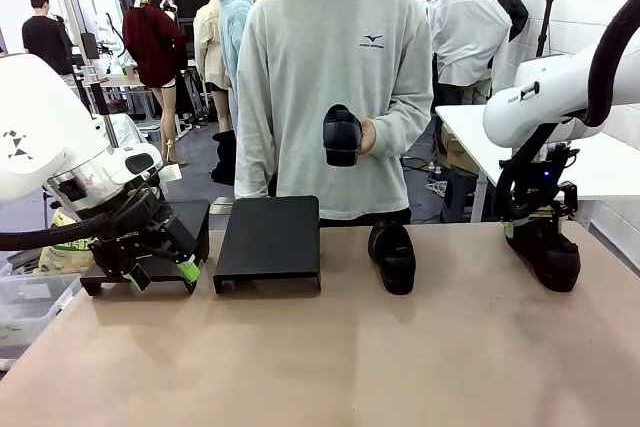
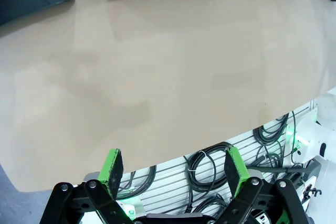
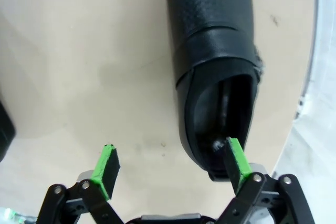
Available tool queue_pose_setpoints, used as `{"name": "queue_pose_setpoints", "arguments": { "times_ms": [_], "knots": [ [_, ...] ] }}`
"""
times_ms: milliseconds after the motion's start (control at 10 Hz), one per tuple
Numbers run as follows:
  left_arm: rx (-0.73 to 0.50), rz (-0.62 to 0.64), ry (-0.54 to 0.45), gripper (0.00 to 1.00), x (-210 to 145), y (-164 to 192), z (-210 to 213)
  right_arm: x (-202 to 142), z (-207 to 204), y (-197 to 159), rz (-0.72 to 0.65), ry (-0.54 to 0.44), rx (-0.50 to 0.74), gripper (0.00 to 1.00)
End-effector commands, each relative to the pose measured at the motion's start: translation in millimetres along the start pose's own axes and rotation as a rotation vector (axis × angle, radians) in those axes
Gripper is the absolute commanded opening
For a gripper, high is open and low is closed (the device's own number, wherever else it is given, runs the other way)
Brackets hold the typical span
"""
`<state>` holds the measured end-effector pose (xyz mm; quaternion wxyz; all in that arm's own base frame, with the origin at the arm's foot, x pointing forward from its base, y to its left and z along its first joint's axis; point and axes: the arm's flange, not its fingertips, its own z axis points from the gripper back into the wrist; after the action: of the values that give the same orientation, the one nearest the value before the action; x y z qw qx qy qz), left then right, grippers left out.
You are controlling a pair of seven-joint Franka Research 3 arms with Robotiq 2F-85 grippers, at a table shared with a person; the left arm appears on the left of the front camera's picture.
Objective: Organize the shoes by placing them on the stand.
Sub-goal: Pick up one Shoe and place it in the middle of the table.
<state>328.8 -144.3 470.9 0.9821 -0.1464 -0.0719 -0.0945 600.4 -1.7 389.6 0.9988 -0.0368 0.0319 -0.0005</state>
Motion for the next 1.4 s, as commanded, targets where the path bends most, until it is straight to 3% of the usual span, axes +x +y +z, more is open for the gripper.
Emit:
{"name": "queue_pose_setpoints", "arguments": {
  "times_ms": [0,800,900,1300],
  "knots": [
    [-0.002,-0.003,0.003,1.0,-1.0,-0.3,-0.9,16.5,-11.6,-5.2,0.049,0.009,0.086,1.0],
    [-0.002,-0.003,0.003,1.0,-1.0,-0.3,-0.9,22.4,-39.6,-6.4,0.082,0.047,0.142,1.0],
    [-0.002,-0.003,0.003,1.0,-1.0,-0.3,-0.9,21.8,-39.6,-7.4,0.09,0.038,0.131,0.9],
    [-0.002,-0.003,0.003,1.0,-1.0,-0.3,-0.9,33.3,-54.5,-10.1,0.087,0.068,0.112,0.14]
  ]
}}
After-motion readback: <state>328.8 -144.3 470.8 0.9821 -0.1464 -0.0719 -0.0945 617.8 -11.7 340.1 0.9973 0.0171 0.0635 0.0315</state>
